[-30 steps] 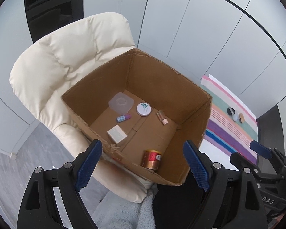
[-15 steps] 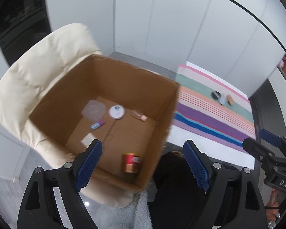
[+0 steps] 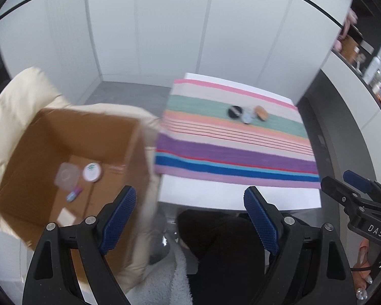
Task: Organize objects
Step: 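Move both tools back from the box toward the striped cloth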
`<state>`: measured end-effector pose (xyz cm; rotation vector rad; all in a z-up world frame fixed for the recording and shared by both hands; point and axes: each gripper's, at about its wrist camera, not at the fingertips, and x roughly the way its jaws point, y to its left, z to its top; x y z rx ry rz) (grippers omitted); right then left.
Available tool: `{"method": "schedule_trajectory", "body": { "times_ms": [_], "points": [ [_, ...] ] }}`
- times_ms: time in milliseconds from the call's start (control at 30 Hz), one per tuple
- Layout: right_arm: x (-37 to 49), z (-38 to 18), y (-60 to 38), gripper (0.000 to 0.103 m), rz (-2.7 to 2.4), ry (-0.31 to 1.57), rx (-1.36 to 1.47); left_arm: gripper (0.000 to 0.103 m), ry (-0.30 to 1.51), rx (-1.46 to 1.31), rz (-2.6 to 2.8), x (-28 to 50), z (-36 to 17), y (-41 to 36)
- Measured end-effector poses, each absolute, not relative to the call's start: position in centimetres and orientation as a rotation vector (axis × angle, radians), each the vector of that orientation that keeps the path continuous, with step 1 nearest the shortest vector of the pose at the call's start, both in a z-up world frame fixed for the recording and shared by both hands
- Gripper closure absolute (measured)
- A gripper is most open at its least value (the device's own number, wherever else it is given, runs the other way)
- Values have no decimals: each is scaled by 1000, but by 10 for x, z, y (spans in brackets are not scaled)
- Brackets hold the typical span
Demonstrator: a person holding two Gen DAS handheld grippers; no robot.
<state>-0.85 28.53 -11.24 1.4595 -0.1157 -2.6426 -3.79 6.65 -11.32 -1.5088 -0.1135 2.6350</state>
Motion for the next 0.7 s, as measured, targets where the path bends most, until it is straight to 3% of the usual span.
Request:
{"method": "schedule_trajectory", "body": {
  "times_ms": [200, 700],
  "points": [
    [-4, -119, 342, 13, -2732, -203, 1503, 15, -21, -1482, 2565, -53, -121, 119],
    [-11, -160, 424, 13, -2776, -402, 1591, 15, 8, -1525, 2530, -118, -145, 190]
  ]
}}
